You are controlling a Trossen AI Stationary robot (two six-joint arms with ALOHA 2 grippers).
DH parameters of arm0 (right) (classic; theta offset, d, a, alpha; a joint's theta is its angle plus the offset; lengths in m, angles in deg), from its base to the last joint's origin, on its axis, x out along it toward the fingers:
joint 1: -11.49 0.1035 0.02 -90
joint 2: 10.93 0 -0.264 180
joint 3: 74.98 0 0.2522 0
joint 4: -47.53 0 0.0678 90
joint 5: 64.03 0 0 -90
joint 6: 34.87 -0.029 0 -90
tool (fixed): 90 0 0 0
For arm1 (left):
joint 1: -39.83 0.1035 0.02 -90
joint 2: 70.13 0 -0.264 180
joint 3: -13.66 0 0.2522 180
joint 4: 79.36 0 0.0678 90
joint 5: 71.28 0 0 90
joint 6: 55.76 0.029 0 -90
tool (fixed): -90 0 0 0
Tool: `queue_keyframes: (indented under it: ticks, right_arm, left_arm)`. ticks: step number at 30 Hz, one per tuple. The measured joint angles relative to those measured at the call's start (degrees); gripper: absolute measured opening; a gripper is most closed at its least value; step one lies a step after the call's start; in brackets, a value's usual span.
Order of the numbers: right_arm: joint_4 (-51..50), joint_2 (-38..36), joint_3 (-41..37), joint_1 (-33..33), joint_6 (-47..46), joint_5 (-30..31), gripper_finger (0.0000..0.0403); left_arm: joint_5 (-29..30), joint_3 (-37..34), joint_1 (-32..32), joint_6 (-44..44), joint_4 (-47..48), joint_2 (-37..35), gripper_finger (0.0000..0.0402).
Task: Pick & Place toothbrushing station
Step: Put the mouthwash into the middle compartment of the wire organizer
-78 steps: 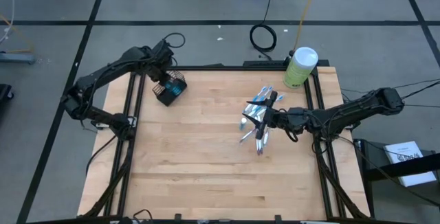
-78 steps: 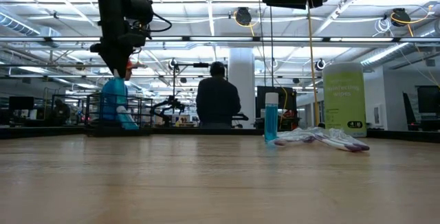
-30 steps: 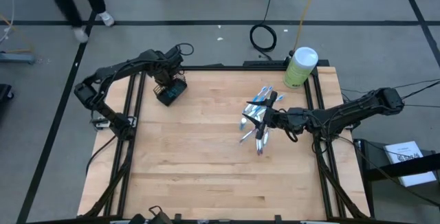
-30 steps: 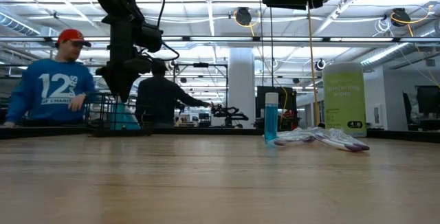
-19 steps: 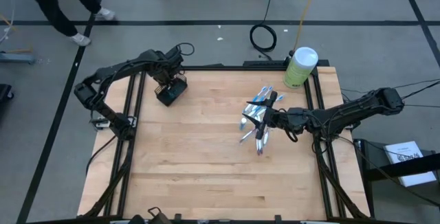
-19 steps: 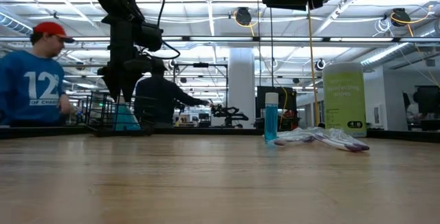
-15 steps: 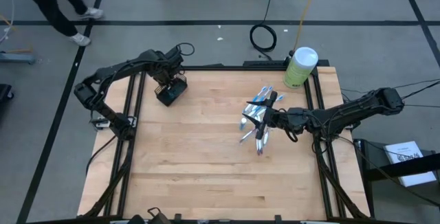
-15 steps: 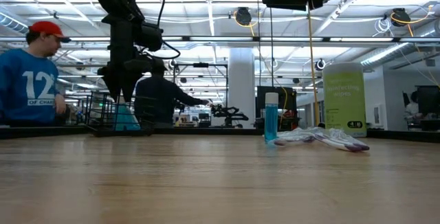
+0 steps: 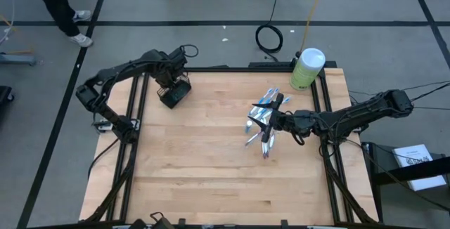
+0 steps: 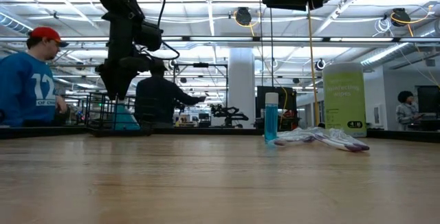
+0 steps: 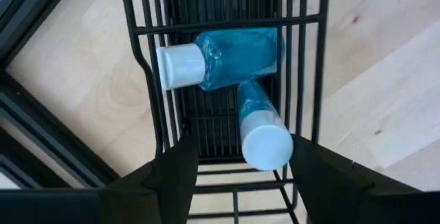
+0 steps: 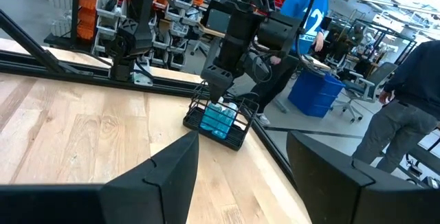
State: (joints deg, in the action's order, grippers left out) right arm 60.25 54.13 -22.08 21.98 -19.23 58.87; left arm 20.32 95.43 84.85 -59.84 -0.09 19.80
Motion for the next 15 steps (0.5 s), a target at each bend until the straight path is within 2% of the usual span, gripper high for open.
queue_keyframes:
  ticks: [7, 15]
  right_arm:
    - [-1.8, 0.0, 0.0, 0.0, -1.7, 0.0, 0.0212]
    - [-10.5, 0.0, 0.0, 0.0, -7.8, 0.0, 0.0212]
  left_arm:
    - [0.0, 4.9, 0.0, -0.1, 1.0, 0.0, 0.0228]
    - [-0.3, 11.7, -0.5, 2.0, -1.5, -2.3, 0.0228]
